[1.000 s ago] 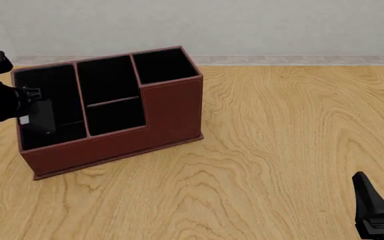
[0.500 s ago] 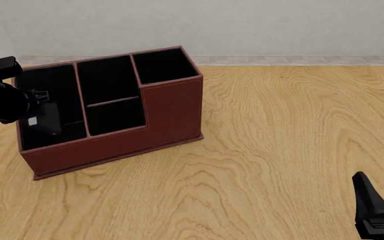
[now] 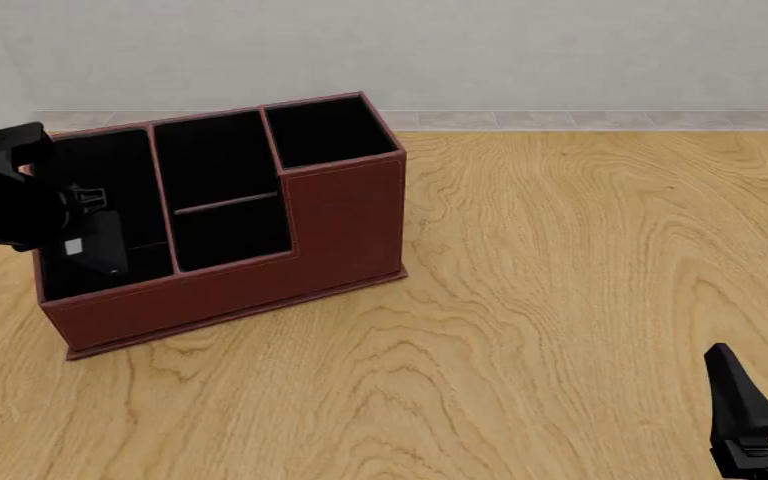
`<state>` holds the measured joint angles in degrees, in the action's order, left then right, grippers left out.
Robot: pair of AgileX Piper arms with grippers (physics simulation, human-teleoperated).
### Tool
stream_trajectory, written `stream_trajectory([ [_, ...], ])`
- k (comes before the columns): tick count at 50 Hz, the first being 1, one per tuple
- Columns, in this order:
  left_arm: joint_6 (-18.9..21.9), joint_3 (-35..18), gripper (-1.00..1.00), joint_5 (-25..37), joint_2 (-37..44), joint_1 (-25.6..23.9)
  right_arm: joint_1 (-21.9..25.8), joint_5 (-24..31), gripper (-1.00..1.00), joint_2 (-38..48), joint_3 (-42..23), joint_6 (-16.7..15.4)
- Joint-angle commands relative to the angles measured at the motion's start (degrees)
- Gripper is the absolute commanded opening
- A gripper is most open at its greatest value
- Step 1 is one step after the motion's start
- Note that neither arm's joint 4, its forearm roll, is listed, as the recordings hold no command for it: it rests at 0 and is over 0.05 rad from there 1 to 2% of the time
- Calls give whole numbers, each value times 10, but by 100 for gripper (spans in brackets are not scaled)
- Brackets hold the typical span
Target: Pick up the book and place it in the left compartment of the caddy.
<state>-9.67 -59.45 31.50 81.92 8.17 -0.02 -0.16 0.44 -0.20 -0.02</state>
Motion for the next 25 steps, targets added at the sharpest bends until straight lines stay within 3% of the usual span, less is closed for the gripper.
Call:
stream_trajectory([
  [1,9,-8,-100,-7,6,0,0,0,100,-1,0,0],
  [25,8,0,-100,-26,26,-5,0,0,100,-1,0,0],
])
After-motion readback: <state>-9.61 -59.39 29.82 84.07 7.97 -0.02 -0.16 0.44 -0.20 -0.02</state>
